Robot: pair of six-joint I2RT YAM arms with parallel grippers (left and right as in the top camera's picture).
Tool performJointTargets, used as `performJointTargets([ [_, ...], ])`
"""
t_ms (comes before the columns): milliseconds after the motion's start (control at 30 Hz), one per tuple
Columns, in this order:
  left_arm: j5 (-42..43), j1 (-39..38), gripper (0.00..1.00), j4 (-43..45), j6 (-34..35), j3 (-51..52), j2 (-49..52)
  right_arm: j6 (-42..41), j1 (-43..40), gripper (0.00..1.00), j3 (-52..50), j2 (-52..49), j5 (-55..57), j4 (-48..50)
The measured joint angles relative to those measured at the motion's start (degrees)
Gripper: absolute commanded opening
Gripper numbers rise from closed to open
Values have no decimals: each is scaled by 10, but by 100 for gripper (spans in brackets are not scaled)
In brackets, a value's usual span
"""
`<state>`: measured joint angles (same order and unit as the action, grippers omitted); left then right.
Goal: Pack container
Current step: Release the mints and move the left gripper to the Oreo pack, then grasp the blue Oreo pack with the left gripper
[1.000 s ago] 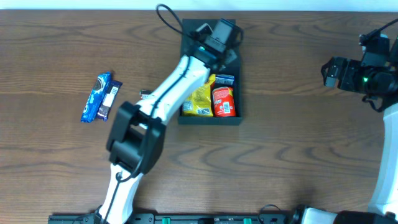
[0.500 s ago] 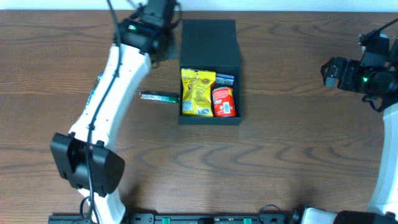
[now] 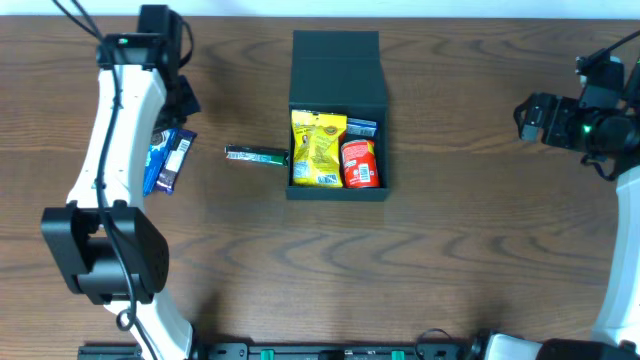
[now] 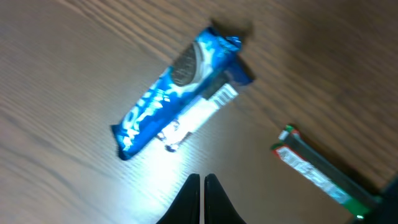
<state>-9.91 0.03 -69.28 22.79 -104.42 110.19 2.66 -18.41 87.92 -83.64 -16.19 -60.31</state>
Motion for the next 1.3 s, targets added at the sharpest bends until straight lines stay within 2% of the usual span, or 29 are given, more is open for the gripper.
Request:
performJointTargets([
  [233, 26, 44, 6, 9, -55, 27, -20, -2, 10, 99, -33, 0, -2, 20],
  [467, 39, 108, 6, 153, -127, 243, -187, -16, 22, 99, -78, 0, -5, 68],
  [500, 44, 116, 11, 178, -142, 276, -213, -19, 23, 99, -82, 0, -6, 74],
  [600, 54, 136, 41, 223, -196, 337, -259, -21, 23, 99, -87, 0, -6, 81],
  [700, 58, 153, 78, 259, -247, 367, -265, -22, 23, 99, -87, 0, -7, 88],
  [767, 59, 160, 91, 279, -275, 386, -263, -22, 23, 99, -87, 0, -7, 88],
  [800, 61, 161, 93, 286, -284, 392, -261, -22, 23, 99, -87, 0, -8, 88],
  [1067, 92, 163, 91, 351, -349, 401, -181, -22, 23, 99, -87, 0, -8, 92],
  [1167, 102, 163, 88, 390, -382, 402, -131, -22, 23, 99, -87, 0, -8, 87],
  [1300, 113, 163, 86, 438, -396, 402, -101, -22, 23, 99, -87, 0, -8, 80],
])
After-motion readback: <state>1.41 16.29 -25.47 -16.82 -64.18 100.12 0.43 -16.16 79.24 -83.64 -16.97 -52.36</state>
